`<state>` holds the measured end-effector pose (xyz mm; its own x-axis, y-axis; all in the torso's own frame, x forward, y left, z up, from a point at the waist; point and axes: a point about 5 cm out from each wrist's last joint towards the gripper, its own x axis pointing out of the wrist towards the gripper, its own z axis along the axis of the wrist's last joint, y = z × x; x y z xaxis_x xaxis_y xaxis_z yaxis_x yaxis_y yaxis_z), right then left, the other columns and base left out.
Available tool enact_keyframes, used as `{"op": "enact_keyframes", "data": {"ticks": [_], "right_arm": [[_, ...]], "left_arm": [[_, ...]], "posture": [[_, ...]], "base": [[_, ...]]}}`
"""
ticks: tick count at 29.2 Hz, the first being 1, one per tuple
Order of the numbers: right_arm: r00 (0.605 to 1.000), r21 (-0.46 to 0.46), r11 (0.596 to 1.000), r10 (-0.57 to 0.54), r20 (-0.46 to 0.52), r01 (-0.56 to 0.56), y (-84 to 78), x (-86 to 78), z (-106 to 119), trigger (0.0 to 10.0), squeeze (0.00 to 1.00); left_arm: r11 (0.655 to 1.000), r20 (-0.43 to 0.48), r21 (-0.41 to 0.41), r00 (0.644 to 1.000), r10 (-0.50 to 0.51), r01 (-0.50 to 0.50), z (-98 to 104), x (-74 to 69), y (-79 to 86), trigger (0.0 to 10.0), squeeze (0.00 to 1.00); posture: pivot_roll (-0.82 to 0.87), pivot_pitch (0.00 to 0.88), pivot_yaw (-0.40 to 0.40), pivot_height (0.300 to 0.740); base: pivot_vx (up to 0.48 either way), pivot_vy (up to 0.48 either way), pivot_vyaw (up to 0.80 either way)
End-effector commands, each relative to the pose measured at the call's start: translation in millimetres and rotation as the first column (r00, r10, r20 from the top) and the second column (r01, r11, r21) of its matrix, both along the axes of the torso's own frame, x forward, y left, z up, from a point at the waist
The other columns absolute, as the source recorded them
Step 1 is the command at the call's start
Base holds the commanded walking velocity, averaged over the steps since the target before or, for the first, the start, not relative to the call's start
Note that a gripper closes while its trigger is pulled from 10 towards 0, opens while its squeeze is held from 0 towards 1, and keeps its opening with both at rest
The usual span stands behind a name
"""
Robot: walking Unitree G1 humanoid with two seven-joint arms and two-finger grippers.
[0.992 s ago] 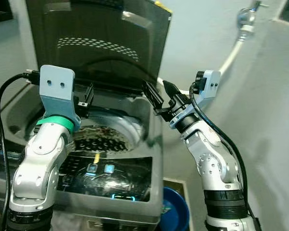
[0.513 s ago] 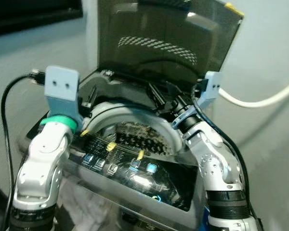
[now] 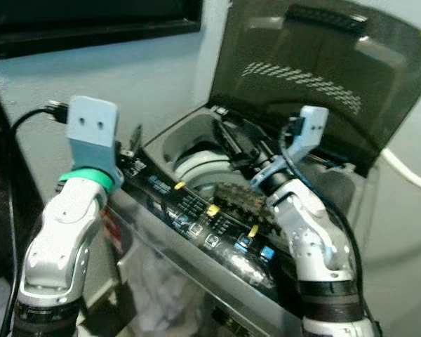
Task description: Clothes washing
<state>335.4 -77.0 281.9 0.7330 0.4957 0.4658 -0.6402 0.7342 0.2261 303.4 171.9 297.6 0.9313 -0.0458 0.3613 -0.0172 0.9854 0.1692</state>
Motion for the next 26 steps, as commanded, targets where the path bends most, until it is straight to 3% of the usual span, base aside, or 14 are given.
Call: {"op": "enact_keyframes", "data": {"ticks": [1, 26], "right_arm": [[1.000, 0.002, 1.000, -0.022, 0.002, 0.022, -6.6, 0.3, -1.0, 10.0, 0.00], [1.000, 0.002, 1.000, -0.029, 0.011, 0.029, -9.4, 1.6, 2.7, 10.0, 0.00]], "left_arm": [[1.000, -0.009, 0.007, 1.000, -0.021, 0.022, -4.2, -0.4, -5.6, 10.0, 0.00], [0.999, -0.026, -0.021, 0.999, -0.033, 0.032, -8.4, -0.6, -8.2, 10.0, 0.00]], "posture": [[0.01, 0.000, -0.089, 0.740], [0.01, 0.011, -0.095, 0.740]], "base": [[0.000, 0.000, 0.78], [0.000, 0.000, 0.78]]}}
